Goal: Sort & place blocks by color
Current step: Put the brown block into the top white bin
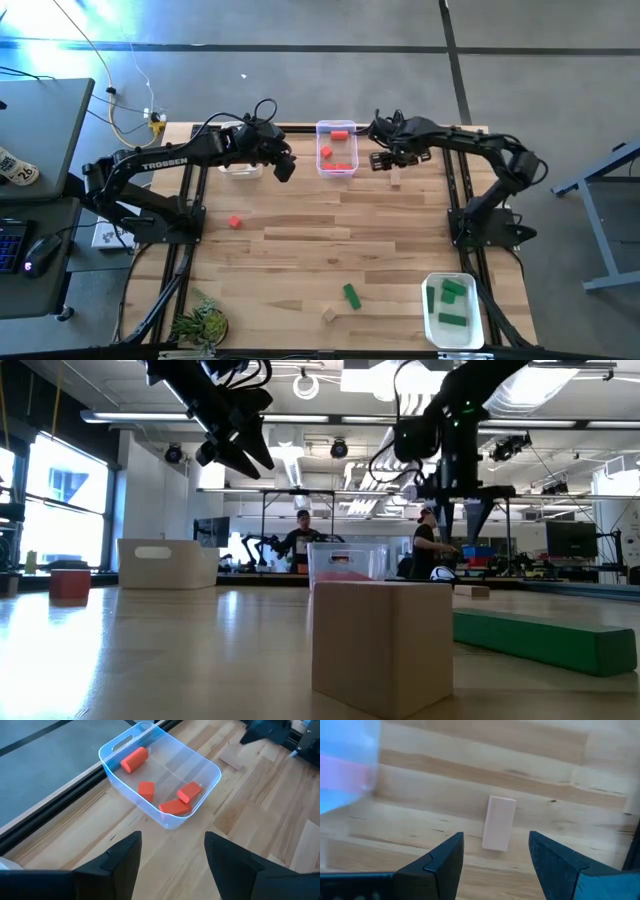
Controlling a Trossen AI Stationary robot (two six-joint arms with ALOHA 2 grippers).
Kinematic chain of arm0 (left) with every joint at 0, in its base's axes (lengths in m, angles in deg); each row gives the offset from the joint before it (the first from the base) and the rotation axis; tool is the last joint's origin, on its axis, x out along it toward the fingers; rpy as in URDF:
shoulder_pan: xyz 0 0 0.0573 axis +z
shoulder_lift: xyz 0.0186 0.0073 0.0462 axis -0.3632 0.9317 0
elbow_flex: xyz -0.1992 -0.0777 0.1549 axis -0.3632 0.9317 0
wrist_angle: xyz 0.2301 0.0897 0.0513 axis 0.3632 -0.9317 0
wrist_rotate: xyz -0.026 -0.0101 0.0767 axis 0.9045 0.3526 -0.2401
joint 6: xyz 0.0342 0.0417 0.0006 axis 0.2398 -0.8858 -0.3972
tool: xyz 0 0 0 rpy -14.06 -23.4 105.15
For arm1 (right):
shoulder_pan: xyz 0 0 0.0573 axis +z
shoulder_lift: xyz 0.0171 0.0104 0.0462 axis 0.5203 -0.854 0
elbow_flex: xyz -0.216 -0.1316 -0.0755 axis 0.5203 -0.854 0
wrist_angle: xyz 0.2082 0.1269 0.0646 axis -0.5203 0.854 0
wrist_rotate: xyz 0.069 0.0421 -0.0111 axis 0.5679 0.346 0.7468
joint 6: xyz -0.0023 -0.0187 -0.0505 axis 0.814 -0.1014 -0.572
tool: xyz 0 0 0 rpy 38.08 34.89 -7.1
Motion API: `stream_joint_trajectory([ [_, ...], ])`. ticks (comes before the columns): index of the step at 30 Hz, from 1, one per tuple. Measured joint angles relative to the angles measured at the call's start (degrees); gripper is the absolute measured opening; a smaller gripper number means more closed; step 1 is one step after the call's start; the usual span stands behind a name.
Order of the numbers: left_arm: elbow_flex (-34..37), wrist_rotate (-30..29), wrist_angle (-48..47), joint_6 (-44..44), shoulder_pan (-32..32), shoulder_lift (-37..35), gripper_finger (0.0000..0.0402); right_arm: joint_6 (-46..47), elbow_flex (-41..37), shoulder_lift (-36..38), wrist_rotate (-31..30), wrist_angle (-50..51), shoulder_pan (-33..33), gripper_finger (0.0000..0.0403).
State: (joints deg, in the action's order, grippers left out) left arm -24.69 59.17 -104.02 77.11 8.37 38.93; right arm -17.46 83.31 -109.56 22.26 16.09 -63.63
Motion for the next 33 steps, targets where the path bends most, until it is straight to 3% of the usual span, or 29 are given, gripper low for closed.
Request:
stream_joint_trajectory([
  [11,0.0,-0.17,0.02,0.0,0.0,0.0,0.0204,-3.11,0.0,-9.93,4.37,0.13,-1.51,0.0209],
  [25,0.0,0.04,0.0,0.0,0.0,0.0,0.0204,-5.04,0.12,-16.58,6.11,0.85,-2.1,0.0209],
  [33,0.0,0.07,-0.04,0.0,0.0,0.02,0.0204,-8.08,0.32,-19.26,10.47,-0.19,-3.97,0.0199],
])
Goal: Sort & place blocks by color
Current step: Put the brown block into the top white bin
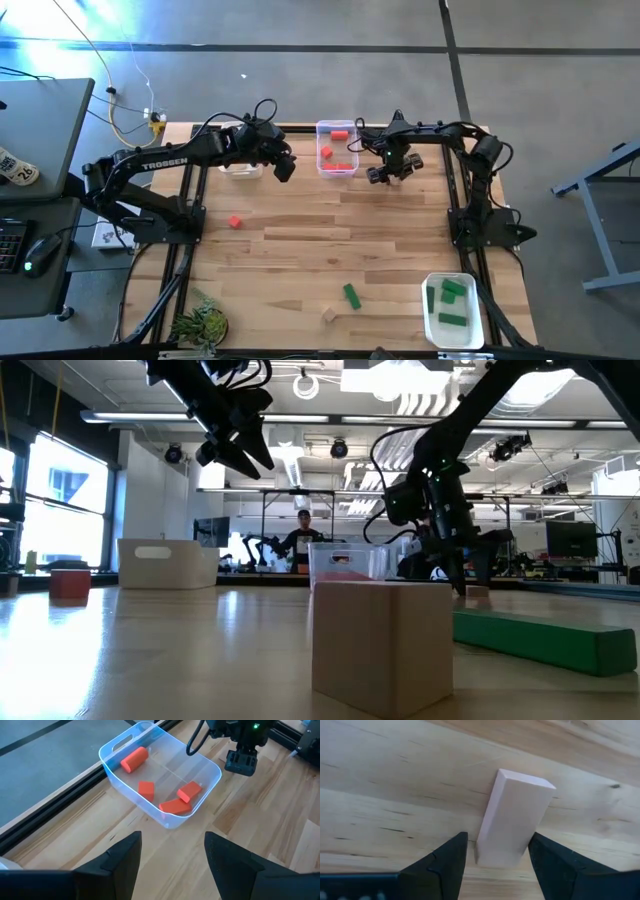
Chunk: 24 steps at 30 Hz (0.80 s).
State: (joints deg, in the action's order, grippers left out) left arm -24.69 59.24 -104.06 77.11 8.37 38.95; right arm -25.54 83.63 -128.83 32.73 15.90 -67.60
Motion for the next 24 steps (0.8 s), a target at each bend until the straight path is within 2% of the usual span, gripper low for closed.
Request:
stream_joint_trajectory([
  [11,0.0,0.02,-0.02,-0.02,0.0,0.0,0.0204,-2.12,-0.12,-0.19,1.43,-0.64,-0.89,0.0097],
  [18,0.0,0.94,-0.04,0.0,0.0,0.0,0.0204,-2.86,-0.34,1.73,1.54,-0.54,-0.59,0.0097],
  [24,0.0,1.9,-0.04,0.16,-0.02,0.0,0.0204,-1.53,-0.54,7.26,2.21,-0.22,1.42,0.0097],
])
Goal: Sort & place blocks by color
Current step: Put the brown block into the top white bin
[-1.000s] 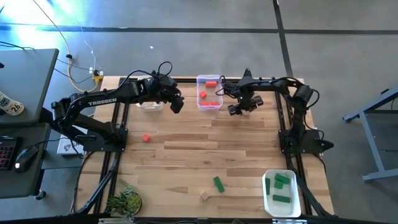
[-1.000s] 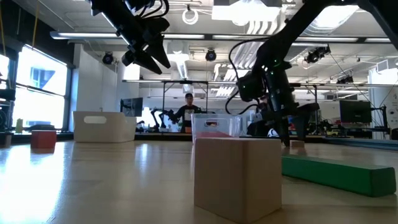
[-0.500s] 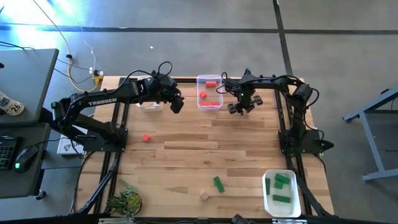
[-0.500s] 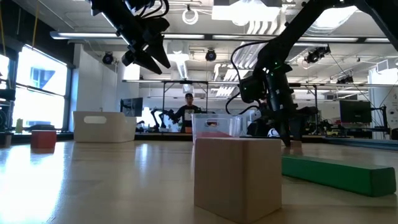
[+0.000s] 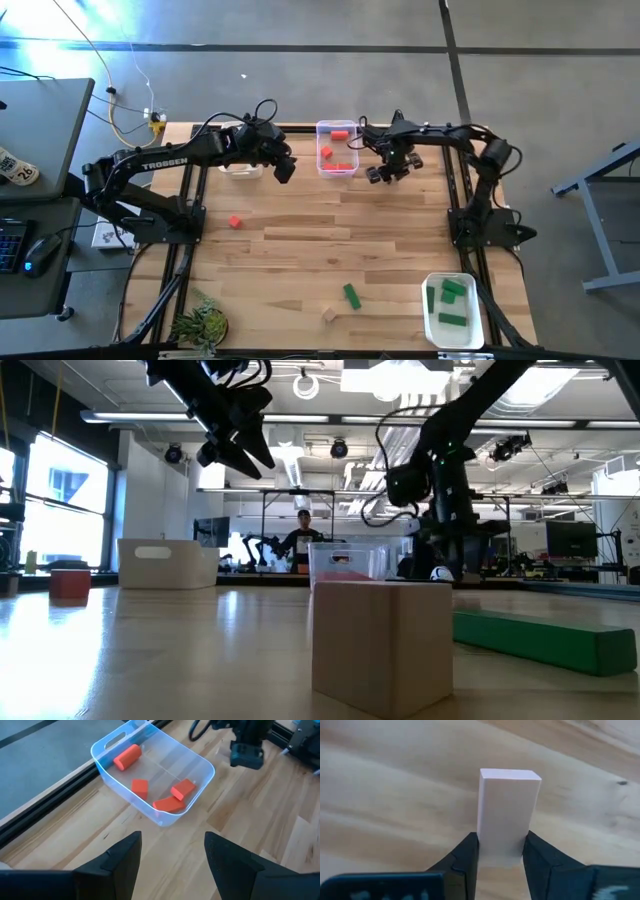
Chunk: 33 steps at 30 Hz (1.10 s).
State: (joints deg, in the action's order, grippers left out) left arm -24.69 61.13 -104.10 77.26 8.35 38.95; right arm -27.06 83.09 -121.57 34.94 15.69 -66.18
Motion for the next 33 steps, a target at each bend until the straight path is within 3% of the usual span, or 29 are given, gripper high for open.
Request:
stream_joint_trajectory([
  [12,0.0,3.63,0.0,6.22,-0.02,0.0,0.0204,4.11,0.02,9.76,0.32,-2.82,11.24,0.0096],
  [21,0.0,7.77,0.02,11.93,-0.08,0.0,0.0204,4.61,0.11,14.65,-0.92,-15.14,21.65,0.0096],
  [33,0.0,13.91,0.02,16.35,-0.18,0.0,0.0204,4.55,0.17,15.33,-1.85,-27.87,31.17,0.0096],
])
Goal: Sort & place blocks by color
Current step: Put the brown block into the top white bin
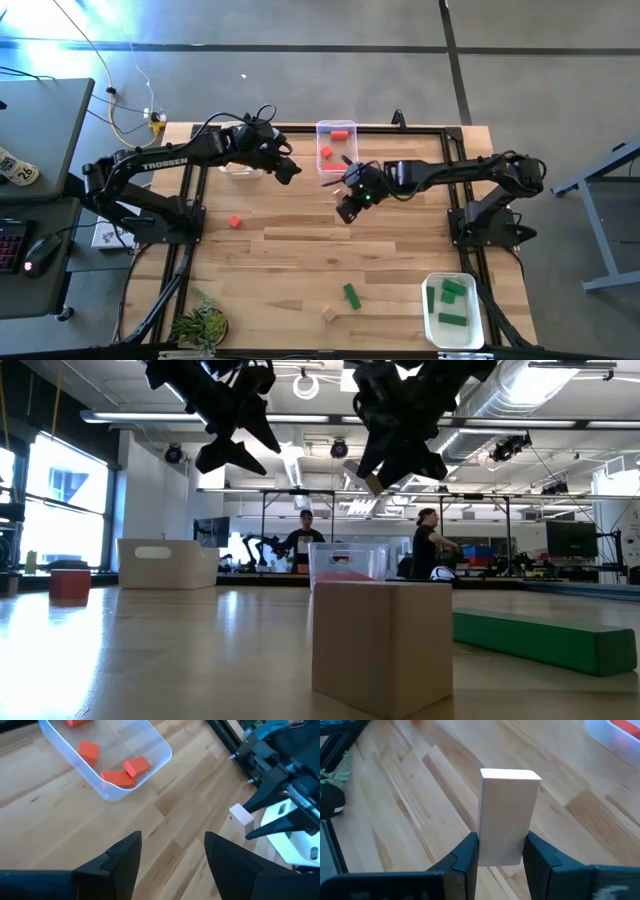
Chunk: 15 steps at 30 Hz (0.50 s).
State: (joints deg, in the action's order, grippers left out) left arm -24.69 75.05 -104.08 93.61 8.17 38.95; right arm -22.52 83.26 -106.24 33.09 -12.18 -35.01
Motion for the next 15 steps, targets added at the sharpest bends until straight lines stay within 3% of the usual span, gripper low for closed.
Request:
stream_joint_trajectory([
  [4,0.0,2.32,0.0,1.25,-0.68,0.0,0.0204,-2.89,0.0,0.0,-2.43,-1.07,1.98,0.0098],
  [15,0.0,5.7,0.02,18.21,-4.52,0.0,0.0204,-16.25,0.02,0.02,-6.12,-2.06,4.11,0.01],
])
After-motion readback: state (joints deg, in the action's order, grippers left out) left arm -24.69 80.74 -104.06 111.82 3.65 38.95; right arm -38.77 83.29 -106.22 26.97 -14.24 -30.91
